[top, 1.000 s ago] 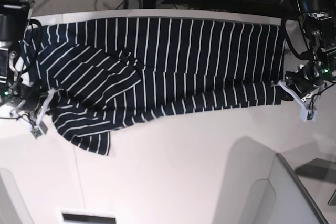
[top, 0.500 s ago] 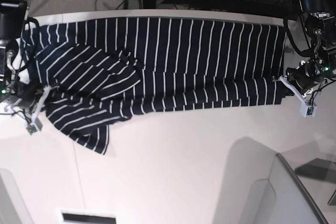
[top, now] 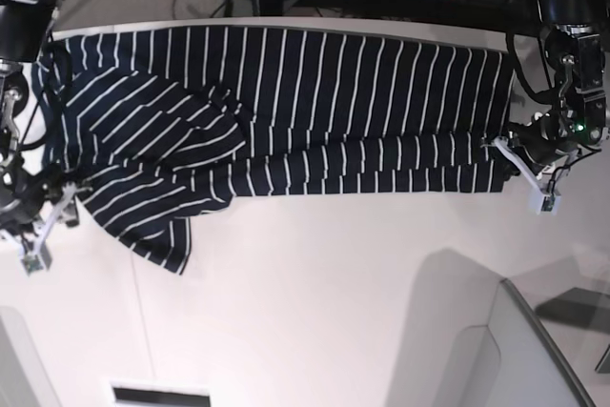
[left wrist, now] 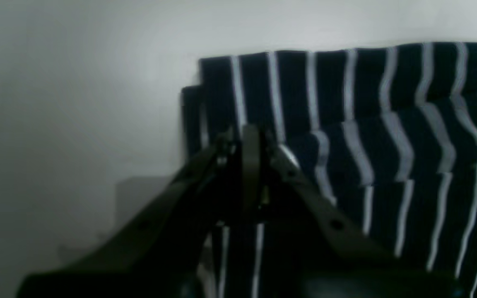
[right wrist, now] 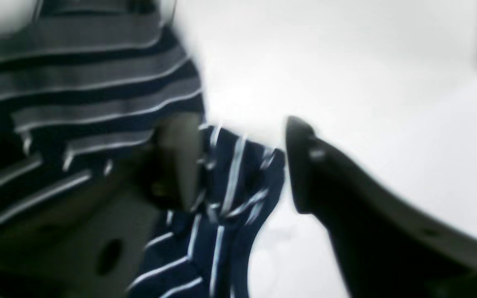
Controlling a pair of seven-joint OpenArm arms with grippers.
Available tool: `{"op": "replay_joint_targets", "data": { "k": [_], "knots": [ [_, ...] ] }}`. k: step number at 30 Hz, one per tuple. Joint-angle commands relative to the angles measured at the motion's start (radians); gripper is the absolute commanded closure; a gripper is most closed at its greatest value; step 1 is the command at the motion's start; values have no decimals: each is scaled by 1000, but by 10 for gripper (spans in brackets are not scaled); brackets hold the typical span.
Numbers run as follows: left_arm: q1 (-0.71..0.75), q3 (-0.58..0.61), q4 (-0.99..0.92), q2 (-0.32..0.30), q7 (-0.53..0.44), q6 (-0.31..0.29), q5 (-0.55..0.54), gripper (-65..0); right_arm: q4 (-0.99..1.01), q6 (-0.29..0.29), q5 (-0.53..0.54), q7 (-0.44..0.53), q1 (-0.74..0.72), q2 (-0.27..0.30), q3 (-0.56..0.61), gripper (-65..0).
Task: Layout the t-shirt on the table in an organized manner, then fold the t-shirt properly
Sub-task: 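Lift the hem with both grippers and fold it toward the collar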
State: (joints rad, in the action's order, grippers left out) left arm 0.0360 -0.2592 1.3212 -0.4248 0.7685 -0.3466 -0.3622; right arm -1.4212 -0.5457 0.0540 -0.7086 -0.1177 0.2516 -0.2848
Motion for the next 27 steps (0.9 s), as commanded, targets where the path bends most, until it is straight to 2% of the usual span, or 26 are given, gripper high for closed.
{"op": "replay_joint_targets", "data": {
  "k": [1,3,5,7,10,13,27],
  "knots": [
    [-15,-7,13,-19,-16,-1,-2,0,-7,-4,13,16,-37,10,8,-381],
    [-18,-5,13,-19,-16,-1,-2,0,82,-4,13,19,-109,15,55,-399],
    [-18,-5,11,-19,-16,-1,-2,0,256,-4,13,40,-195,22,100,-402],
    [-18,-5,11,-19,-16,-1,-2,0,420,-4,13,108,-276,22,126,-402],
    [-15,-7,10,-19,-16,-1,-2,0,587,-4,11,194,-346,24,135,-405],
    [-12,-9,-2,-22,-17,-1,-2,0,698,-4,11,218,-403,36,135,-405],
    [-20,-4,-24,-19,-17,-2,-2,0,759,-6,11,220,-419,32,135,-405]
  ]
}}
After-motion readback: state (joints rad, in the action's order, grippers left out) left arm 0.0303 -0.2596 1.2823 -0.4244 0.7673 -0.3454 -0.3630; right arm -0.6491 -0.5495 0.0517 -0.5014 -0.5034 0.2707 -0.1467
